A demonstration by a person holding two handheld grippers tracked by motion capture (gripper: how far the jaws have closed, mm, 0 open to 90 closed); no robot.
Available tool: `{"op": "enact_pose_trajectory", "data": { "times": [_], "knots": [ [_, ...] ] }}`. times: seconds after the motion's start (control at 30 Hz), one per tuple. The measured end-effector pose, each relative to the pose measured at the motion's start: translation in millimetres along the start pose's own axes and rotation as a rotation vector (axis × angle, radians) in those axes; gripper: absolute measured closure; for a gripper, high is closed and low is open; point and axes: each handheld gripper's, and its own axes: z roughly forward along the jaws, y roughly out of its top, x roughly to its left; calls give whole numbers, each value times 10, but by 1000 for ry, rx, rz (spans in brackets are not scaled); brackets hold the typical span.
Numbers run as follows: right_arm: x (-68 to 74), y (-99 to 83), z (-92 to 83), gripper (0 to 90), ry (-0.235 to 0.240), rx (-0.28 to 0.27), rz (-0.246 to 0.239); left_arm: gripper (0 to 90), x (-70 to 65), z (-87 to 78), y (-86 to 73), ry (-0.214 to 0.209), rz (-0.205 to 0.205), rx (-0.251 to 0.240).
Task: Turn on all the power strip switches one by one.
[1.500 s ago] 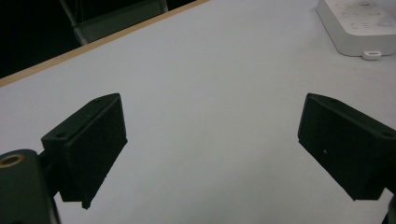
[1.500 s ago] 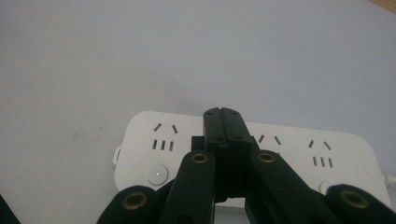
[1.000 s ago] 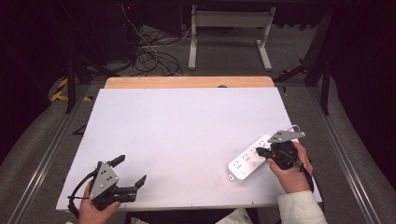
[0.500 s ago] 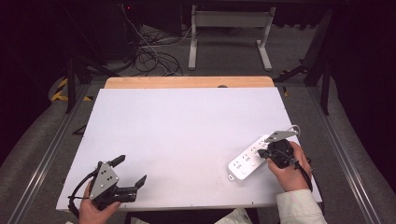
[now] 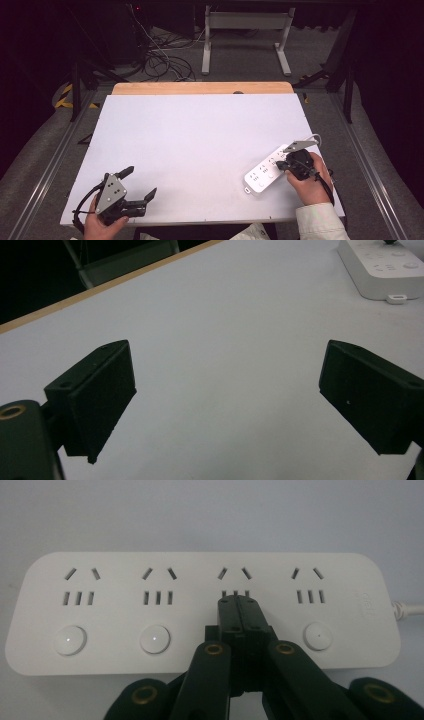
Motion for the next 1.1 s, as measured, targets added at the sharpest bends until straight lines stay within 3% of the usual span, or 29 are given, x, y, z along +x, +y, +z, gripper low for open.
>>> {"op": "enact_pose_trajectory", "data": {
  "times": [0.97,1.03,1.07,1.1],
  "knots": [
    [58,-8,46,900,-44,14,21,83,-13,-6,-2,-1,2,0],
    [55,-12,42,900,-36,9,20,83,-10,-7,-2,0,1,0],
    [40,-49,14,900,-31,-38,26,83,-4,-9,-2,1,-3,-2],
    [49,-57,-44,900,-62,-62,8,83,1,-9,-2,-2,-5,0]
  ]
}}
